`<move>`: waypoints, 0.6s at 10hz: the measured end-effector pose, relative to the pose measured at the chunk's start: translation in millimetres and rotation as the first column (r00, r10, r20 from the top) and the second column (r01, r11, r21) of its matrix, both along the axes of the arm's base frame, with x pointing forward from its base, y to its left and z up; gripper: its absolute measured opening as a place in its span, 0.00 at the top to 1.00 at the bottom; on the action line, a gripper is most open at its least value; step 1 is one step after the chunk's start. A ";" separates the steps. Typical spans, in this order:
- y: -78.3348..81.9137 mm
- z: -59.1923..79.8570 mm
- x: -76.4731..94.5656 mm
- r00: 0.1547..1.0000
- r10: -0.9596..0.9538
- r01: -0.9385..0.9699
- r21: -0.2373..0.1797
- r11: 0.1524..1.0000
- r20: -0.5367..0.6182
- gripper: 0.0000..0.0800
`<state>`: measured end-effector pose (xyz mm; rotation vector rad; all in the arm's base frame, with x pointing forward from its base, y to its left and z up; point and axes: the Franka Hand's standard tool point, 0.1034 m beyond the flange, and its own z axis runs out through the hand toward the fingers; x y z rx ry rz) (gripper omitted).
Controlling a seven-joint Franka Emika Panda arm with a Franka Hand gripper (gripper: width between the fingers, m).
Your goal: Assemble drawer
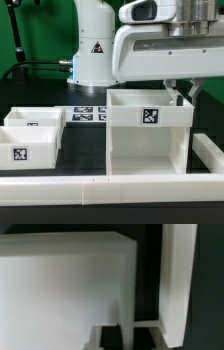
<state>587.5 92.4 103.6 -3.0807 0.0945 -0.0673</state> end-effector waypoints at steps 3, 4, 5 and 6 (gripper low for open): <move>1.3 0.2 0.2 0.997 -0.077 0.077 0.006 0.997 -0.004 0.95; 2.9 0.0 -1.1 0.981 -0.192 0.192 0.013 0.981 -0.014 0.95; 4.7 -0.9 -3.5 0.950 -0.311 0.311 0.015 0.950 -0.027 0.95; 2.1 -0.7 -0.2 0.924 -0.381 0.382 0.021 0.924 -0.030 0.95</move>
Offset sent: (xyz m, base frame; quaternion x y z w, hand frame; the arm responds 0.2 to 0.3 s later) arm 0.0000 0.0000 0.0000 0.0000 0.0000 0.1938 0.9810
